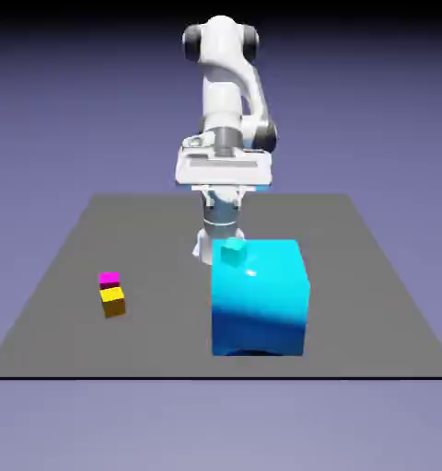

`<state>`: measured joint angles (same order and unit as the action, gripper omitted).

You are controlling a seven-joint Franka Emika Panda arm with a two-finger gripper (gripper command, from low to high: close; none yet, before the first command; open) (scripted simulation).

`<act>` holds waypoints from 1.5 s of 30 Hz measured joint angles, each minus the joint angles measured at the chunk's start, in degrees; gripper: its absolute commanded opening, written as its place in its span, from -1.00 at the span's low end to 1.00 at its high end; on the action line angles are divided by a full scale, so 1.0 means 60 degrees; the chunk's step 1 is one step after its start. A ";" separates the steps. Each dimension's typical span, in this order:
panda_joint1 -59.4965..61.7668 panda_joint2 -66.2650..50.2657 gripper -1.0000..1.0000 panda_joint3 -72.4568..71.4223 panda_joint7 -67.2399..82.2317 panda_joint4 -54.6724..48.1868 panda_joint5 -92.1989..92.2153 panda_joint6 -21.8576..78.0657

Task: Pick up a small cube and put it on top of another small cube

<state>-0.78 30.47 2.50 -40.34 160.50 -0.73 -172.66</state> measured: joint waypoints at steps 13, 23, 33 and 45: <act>-0.0175 -0.3940 0.00 0.4499 0.3804 -0.0902 -0.1315 0.2421; -0.0298 -0.6971 0.00 0.7959 0.6730 -0.1596 -0.2326 0.4283; 0.1728 -0.9179 -1.00 0.5890 0.7804 -0.1645 -0.0754 0.2263; -0.0517 -0.6489 -1.00 0.7351 0.6222 -0.2343 -0.2431 0.5569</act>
<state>-3.88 -8.47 46.61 -3.01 146.44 -15.32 -139.25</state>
